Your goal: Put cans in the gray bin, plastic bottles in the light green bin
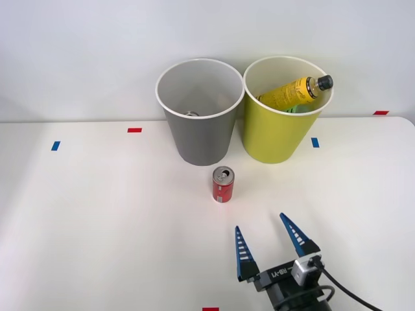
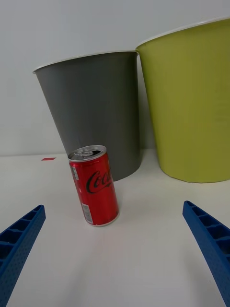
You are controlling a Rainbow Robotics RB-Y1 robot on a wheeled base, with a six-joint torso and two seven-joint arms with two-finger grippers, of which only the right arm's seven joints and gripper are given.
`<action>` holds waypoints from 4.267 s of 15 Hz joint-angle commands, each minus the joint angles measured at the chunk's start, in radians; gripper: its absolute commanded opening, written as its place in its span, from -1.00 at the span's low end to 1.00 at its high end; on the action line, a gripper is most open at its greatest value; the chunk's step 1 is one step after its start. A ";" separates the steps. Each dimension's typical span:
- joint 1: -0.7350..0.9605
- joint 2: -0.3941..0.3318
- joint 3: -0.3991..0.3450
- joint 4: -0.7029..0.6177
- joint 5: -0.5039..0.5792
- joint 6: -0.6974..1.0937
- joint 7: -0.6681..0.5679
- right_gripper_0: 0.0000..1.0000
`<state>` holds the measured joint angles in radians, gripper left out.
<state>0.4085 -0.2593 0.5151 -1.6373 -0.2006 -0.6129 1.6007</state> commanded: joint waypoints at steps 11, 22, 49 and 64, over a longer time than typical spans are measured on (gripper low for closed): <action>-0.367 0.092 -0.040 0.249 -0.005 0.136 0.007 1.00; -0.456 0.100 -0.006 0.249 -0.031 0.314 -0.002 1.00; -0.306 -0.052 -0.063 -0.432 -0.108 0.779 -0.076 -0.88; -0.751 0.164 -0.214 -0.369 -0.163 1.049 -0.147 -0.90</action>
<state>-0.3023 -0.1126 0.3037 -2.0628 -0.3724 0.4786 1.4479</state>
